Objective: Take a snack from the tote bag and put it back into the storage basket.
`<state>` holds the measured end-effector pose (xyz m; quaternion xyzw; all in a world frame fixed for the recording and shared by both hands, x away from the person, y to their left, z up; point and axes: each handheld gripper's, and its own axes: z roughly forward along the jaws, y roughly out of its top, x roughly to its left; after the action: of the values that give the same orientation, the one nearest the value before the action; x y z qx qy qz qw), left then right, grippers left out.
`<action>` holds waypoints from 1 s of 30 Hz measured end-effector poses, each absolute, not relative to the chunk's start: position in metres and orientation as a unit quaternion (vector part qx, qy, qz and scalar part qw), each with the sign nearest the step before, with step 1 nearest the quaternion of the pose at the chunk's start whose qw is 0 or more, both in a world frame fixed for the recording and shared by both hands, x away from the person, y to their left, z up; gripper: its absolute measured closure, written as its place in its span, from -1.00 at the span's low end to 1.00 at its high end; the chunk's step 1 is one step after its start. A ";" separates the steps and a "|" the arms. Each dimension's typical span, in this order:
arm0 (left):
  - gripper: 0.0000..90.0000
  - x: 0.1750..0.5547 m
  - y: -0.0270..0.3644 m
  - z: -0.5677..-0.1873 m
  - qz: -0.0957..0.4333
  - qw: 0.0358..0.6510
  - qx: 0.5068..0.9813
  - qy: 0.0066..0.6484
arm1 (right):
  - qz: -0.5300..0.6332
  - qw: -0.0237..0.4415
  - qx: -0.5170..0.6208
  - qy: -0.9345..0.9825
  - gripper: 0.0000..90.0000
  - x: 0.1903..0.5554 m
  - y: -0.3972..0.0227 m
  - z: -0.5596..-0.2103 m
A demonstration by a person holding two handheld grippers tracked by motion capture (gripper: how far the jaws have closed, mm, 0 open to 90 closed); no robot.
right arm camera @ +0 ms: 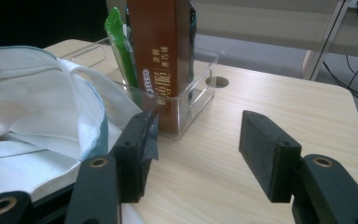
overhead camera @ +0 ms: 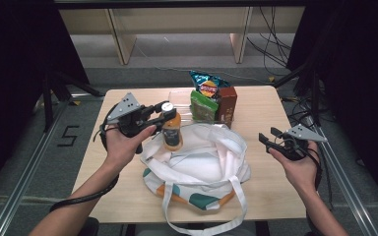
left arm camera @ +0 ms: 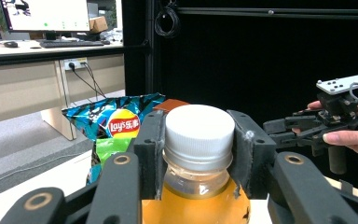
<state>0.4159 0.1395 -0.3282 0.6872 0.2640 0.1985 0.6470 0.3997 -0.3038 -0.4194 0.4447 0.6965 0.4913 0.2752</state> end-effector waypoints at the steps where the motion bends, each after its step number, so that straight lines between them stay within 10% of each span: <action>1: 0.30 0.416 0.140 -0.328 0.199 0.647 0.687 0.264 | 0.492 0.273 0.447 0.696 0.01 0.400 -0.304 -0.419; 30: 0.30 0.429 0.140 -0.309 0.215 0.652 0.679 0.262 | 0.486 0.284 0.435 0.702 0.01 0.401 -0.305 -0.421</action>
<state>0.4288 0.1396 -0.3095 0.6786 0.2623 0.2147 0.6516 0.4010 -0.3051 -0.4207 0.4351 0.7024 0.4863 0.2843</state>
